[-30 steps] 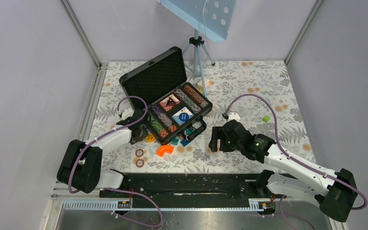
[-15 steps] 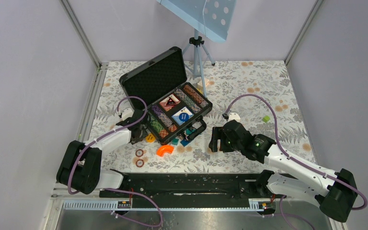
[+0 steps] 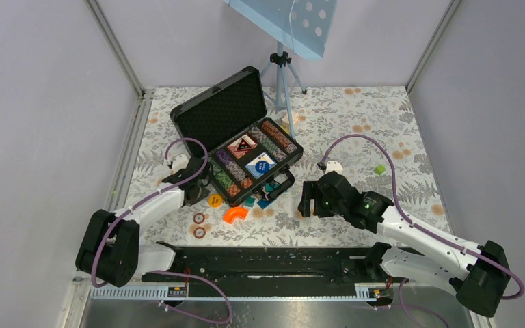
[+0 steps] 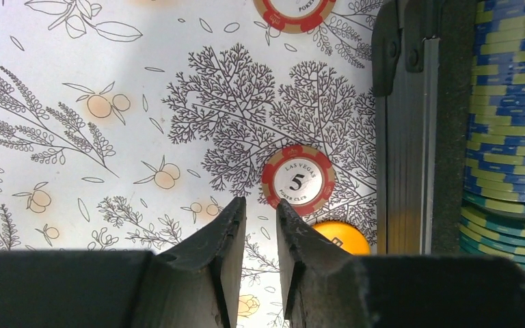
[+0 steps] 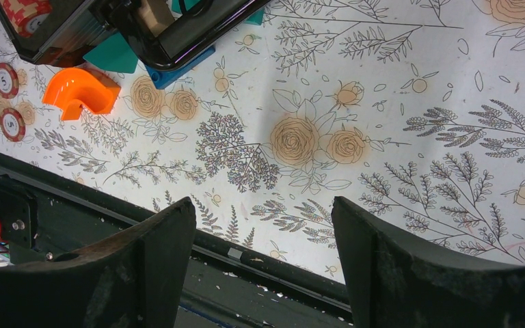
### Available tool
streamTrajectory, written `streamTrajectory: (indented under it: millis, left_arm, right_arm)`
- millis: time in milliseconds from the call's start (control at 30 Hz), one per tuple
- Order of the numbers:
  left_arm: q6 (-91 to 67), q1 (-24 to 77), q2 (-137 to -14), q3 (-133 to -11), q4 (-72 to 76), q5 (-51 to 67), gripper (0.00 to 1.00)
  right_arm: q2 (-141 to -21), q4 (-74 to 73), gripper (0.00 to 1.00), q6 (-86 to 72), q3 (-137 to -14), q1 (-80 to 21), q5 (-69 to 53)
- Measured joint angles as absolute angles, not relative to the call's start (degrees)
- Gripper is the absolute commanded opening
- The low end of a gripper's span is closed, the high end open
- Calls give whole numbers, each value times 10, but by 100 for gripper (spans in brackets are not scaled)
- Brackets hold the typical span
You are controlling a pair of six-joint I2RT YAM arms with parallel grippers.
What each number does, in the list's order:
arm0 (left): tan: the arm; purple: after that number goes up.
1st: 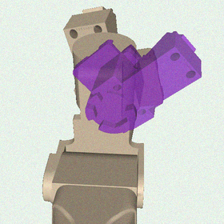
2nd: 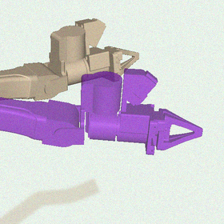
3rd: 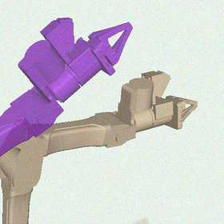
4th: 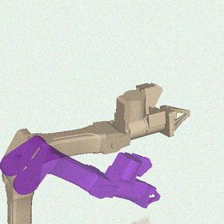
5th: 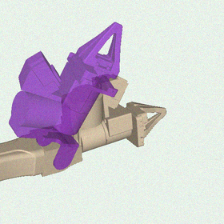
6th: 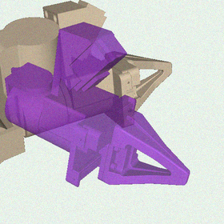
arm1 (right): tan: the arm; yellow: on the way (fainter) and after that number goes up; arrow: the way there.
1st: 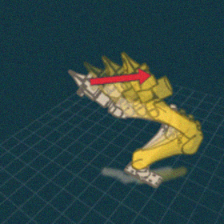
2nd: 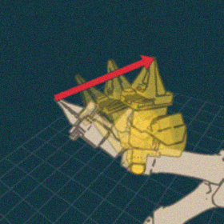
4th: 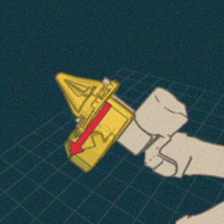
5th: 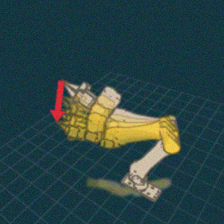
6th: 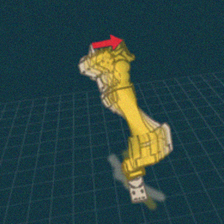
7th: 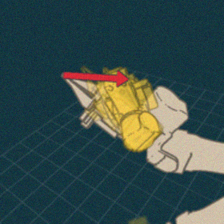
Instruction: Pack up texas hold em set
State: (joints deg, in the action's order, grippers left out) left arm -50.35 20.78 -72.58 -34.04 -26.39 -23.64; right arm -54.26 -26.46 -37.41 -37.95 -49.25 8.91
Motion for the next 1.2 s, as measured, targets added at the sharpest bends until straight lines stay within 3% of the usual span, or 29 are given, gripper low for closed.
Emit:
streamTrajectory:
  millis: [167, 300, 600, 1200]
  left_arm:
    - [-499, 208, -720, -340, -270, -236, 28]
    - [-495, 208, -720, -340, -274, -237, 46]
    - [-488, 207, -719, -362, -284, -237, 59]
    - [-473, 193, -731, -379, -278, -220, 60]
  right_arm:
    - [-543, -264, 80, -374, -380, -493, 89]
    - [-543, -264, 80, -374, -380, -493, 89]
    - [-543, -264, 80, -374, -380, -493, 89]
    - [-537, -265, 80, -374, -376, -493, 89]
